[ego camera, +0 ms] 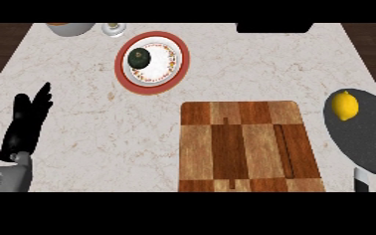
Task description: Pick the lemon from the cutting board and place it in the pan
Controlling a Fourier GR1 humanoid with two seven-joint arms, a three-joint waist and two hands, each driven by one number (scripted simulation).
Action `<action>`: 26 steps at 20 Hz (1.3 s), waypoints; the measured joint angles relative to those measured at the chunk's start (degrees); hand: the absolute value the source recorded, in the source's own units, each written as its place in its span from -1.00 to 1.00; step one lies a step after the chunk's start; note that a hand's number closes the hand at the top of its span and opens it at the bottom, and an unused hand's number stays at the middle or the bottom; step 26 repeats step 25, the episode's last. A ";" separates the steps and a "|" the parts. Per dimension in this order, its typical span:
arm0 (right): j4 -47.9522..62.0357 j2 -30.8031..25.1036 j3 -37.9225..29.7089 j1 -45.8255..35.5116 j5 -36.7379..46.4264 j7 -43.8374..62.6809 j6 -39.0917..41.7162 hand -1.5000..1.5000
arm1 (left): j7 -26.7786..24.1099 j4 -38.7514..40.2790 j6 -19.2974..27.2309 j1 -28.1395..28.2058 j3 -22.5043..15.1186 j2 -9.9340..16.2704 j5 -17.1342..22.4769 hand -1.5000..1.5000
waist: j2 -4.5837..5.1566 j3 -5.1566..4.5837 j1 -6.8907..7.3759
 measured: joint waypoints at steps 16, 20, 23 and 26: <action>7.63 -20.47 -9.76 21.18 -8.11 -5.37 23.76 -1.00 | -0.57 0.02 -1.47 0.71 1.41 -0.10 0.18 0.00 | 0.07 0.31 -0.58; 7.34 -22.32 -10.33 25.55 -8.39 -5.80 25.29 -1.00 | -0.15 -0.83 -1.48 1.43 1.76 -0.02 0.30 0.00 | -0.08 0.43 -0.90; 6.68 -23.13 -10.80 28.14 -8.74 -6.09 26.03 -1.00 | -0.20 -0.99 -1.35 1.70 1.97 0.04 0.19 0.00 | -0.20 0.49 -1.26; 6.21 -23.53 -11.21 29.82 -9.06 -6.45 26.26 -1.00 | -0.93 -0.60 -1.28 2.21 2.08 -0.17 0.10 0.00 | -0.25 0.50 -1.53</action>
